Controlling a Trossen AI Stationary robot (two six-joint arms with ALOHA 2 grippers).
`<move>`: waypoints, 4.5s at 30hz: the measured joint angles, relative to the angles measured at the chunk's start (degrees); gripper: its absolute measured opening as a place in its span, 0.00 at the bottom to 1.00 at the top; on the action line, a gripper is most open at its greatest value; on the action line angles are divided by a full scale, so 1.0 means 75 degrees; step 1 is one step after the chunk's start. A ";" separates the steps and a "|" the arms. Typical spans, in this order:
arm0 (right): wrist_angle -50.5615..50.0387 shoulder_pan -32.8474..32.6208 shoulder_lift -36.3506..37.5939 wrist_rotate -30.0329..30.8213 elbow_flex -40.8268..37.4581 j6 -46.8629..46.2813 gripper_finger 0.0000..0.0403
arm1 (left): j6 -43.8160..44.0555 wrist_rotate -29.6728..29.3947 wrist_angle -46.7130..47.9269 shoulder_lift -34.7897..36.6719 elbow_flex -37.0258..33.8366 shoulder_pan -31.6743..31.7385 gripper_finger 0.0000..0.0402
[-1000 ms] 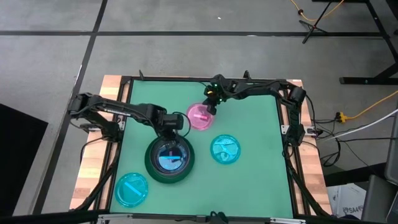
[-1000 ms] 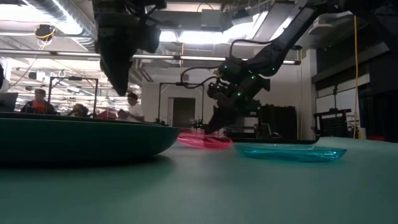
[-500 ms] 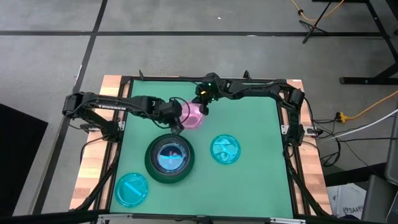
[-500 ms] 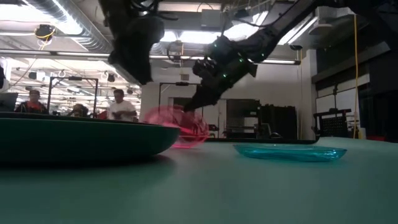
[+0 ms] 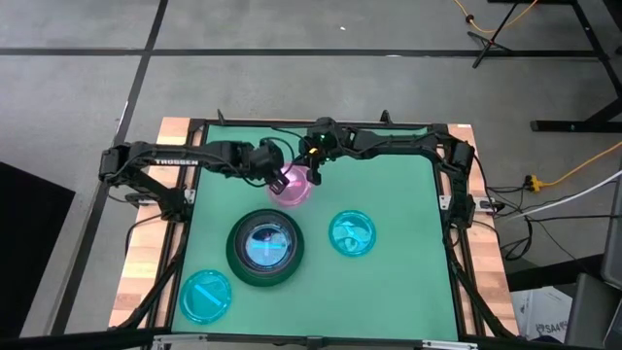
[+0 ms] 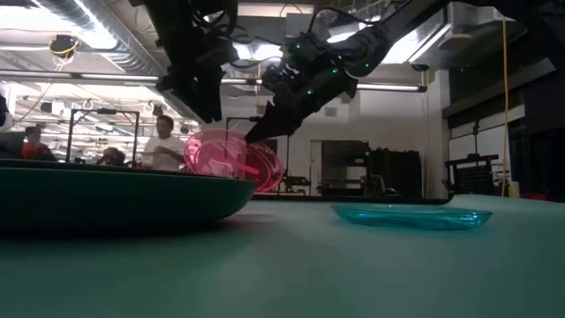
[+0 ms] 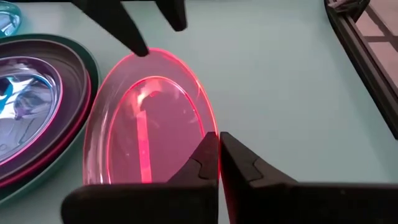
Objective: Stack plastic plates
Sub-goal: Stack the light pink plate on top of the stacked light blue plate
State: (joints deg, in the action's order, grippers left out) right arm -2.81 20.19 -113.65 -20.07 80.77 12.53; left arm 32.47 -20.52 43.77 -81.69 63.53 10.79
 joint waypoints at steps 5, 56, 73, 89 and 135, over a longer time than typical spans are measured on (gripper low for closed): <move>0.0006 0.0000 0.0000 -0.0002 0.0000 0.0000 0.00 | 0.0005 0.0002 -0.0001 0.0000 0.0000 0.0136 0.31; 0.0425 0.0000 0.0003 -0.0219 -0.0003 0.0114 0.00 | 0.0249 0.0290 0.0579 -0.0006 -0.0003 0.0157 0.31; 0.0423 0.0000 0.0003 -0.0220 -0.0003 0.0114 0.00 | 0.0249 0.0290 0.0556 -0.0550 -0.0003 0.0154 0.31; 0.0420 0.0003 0.0012 -0.0207 -0.0003 0.0114 0.00 | 0.0256 0.0246 0.0544 -0.0557 -0.0003 0.0154 0.31; 0.0269 0.0003 0.0012 0.0004 -0.0006 0.0111 0.06 | 0.0264 0.0482 0.0637 -0.0551 -0.0003 0.0154 0.01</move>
State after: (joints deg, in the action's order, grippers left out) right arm -0.79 20.21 -113.56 -20.04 80.73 13.37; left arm 34.46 -16.91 48.56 -85.82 63.51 11.94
